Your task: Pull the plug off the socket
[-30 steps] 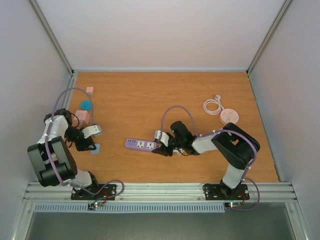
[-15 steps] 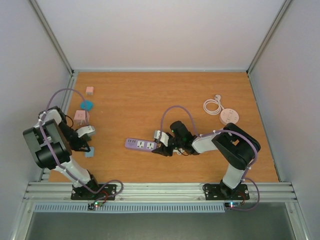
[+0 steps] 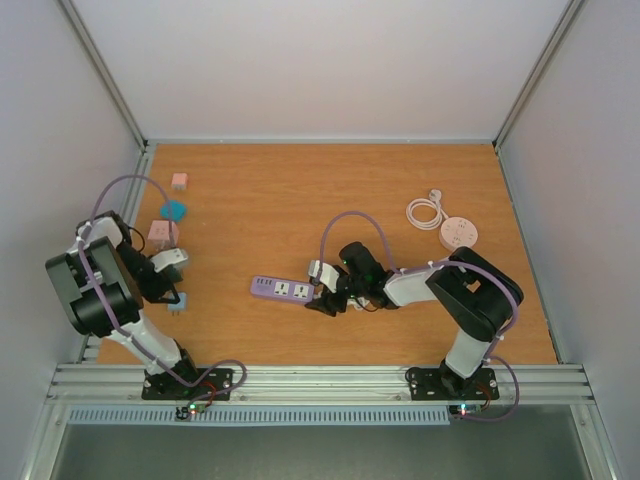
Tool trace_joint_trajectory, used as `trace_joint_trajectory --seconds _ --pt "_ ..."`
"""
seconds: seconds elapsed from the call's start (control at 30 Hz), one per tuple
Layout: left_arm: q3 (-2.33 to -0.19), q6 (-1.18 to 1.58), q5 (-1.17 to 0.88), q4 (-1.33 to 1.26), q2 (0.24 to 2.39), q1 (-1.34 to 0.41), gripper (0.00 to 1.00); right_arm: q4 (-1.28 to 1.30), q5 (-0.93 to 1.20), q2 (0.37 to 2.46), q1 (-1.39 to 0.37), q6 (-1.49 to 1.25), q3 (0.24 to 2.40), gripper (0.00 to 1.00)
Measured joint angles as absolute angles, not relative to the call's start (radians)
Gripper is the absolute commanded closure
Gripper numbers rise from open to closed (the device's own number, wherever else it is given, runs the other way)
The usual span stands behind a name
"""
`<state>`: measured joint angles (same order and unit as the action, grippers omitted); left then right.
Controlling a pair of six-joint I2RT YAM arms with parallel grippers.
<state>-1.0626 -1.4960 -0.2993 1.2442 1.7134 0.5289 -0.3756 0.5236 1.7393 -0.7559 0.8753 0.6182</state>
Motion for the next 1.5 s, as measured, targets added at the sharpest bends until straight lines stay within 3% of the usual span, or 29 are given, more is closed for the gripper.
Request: trace_joint_trajectory --seconds 0.33,1.0,1.2,1.5 --pt "-1.055 -1.5 -0.383 1.227 1.597 0.518 0.26 -0.266 0.519 1.71 -0.756 0.865 0.694 0.22" --pt "-0.985 -1.383 -0.55 1.138 1.435 0.268 0.24 0.245 0.492 1.546 -0.698 1.082 0.785 0.23" --pt "-0.978 -1.341 -0.575 1.101 1.435 0.223 0.24 0.31 0.452 1.546 -0.665 1.127 0.785 0.3" --pt "-0.974 -1.309 -0.597 1.071 1.433 0.2 0.25 0.345 0.439 1.572 -0.59 1.149 0.817 0.6"
